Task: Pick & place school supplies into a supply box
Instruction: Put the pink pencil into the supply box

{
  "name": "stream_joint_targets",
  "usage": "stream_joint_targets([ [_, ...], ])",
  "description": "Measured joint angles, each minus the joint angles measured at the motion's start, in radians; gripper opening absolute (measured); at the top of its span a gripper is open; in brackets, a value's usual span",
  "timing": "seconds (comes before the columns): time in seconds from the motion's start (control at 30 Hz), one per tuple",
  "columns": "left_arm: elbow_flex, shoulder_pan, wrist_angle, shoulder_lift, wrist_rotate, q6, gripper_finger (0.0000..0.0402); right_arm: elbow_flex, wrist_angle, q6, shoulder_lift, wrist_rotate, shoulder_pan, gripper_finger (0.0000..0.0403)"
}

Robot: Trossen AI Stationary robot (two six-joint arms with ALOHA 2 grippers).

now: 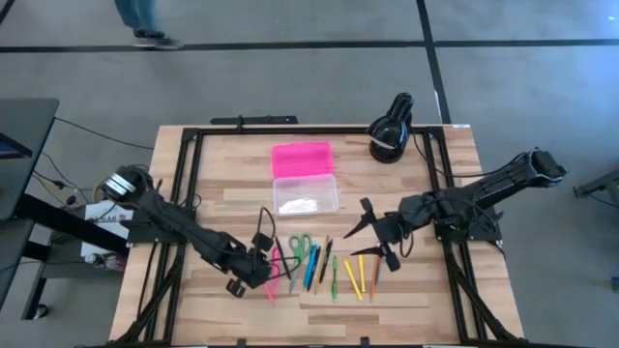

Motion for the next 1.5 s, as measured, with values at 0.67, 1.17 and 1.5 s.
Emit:
stream_joint_targets([
  [0.67,0.000,-0.001,0.022,0.029,0.074,0.036,0.0098,0.000,0.001,0.028,0.000,0.000,0.049,0.0200],
  [1.17,0.001,0.015,-0.001,0.120,0.128,0.033,0.0098,0.000,0.031,0.027,0.000,0.015,0.108,0.0200],
  [1.5,0.000,0.032,-0.010,0.123,0.156,-0.054,0.0069,0.000,0.024,0.026,0.000,0.059,0.141,0.0200],
])
